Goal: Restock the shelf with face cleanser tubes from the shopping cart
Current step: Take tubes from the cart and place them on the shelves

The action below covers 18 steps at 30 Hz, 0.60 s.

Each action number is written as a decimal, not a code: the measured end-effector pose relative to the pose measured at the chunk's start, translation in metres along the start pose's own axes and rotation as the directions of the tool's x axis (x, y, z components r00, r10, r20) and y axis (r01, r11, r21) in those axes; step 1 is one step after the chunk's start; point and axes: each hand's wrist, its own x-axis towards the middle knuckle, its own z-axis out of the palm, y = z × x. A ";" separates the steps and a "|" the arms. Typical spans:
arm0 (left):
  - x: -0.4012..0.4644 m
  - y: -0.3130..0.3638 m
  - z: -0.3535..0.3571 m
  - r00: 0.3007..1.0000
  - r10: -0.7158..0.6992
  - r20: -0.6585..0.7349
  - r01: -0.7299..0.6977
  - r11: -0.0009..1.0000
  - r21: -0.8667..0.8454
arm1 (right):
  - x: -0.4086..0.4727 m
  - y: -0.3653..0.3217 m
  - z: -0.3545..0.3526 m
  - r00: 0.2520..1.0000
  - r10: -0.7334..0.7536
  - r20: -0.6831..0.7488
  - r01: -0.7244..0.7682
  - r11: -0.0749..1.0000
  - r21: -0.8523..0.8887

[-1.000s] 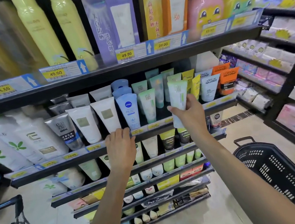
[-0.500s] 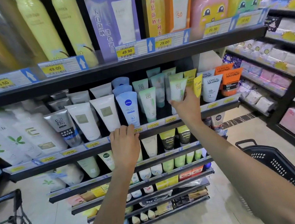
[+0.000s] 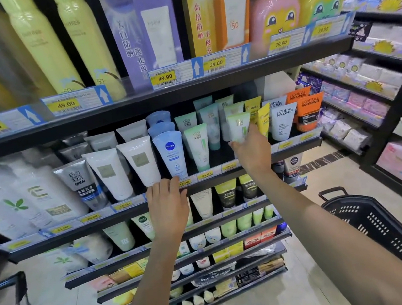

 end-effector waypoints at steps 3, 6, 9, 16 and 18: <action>-0.001 0.000 0.001 1.000 -0.001 -0.008 0.001 1.000 -0.010 | 0.002 -0.001 0.000 1.000 0.018 0.004 -0.018 1.000 0.017; -0.001 -0.002 0.002 1.000 0.001 -0.012 -0.002 1.000 -0.024 | 0.002 -0.002 -0.001 1.000 0.027 0.006 -0.028 0.999 0.025; -0.002 -0.003 0.004 1.000 0.013 -0.016 -0.014 0.999 -0.031 | 0.001 -0.002 -0.001 1.000 0.023 0.001 -0.023 1.000 0.022; -0.003 -0.004 0.004 1.000 0.008 -0.005 -0.008 1.000 -0.028 | -0.001 -0.002 -0.002 1.000 0.030 -0.003 -0.030 0.998 0.051; -0.003 -0.004 0.005 1.000 0.004 0.001 -0.004 1.000 -0.026 | -0.001 -0.002 -0.002 0.999 0.033 -0.006 -0.032 0.998 0.050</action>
